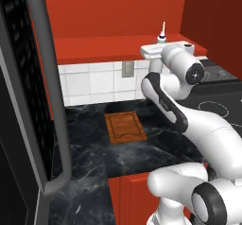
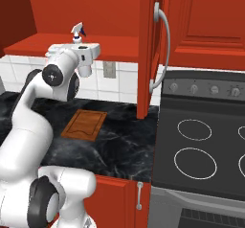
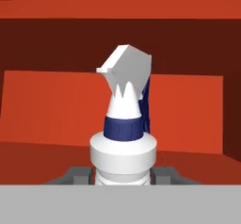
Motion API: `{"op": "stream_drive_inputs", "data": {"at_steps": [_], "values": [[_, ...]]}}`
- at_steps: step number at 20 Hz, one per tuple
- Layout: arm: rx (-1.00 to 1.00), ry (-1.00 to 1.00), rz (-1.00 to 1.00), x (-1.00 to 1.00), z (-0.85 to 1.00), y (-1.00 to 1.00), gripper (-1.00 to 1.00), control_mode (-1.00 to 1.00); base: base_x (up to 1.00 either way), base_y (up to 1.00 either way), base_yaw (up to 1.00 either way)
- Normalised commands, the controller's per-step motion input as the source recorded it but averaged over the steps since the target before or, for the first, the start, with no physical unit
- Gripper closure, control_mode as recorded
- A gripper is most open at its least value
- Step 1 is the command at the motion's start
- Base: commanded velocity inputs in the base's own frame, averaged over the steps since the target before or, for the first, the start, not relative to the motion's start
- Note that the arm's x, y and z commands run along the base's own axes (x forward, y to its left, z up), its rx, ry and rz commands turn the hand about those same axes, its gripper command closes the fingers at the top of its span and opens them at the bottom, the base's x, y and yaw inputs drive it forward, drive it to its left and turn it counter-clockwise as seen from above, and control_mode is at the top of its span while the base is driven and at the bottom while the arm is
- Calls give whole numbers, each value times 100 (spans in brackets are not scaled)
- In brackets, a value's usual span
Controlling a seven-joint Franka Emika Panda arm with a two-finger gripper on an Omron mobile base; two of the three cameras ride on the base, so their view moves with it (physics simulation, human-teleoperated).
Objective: Grab the spray bottle from the cabinet, then place it next to the cutting board for sanitizing. Then grab the dish brush from the countertop next to the sink and place it next to the cutting board.
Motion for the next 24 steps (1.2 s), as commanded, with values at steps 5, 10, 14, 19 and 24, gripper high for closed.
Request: {"op": "stream_drive_inputs", "data": {"at_steps": [5, 10, 14, 19, 24], "values": [[4, -15, 0, -68, 5, 0, 100, -100, 0, 0, 0], [4, -11, 0, -87, 2, 0, 100, -100, 0, 0, 0], [1, -2, 0, -74, 0, 0, 100, -100, 0, 0, 0], [-1, 22, 0, -28, 0, 0, 100, -100, 0, 0, 0], [-4, 39, 1, -7, 0, 0, 100, -100, 0, 0, 0]]}}
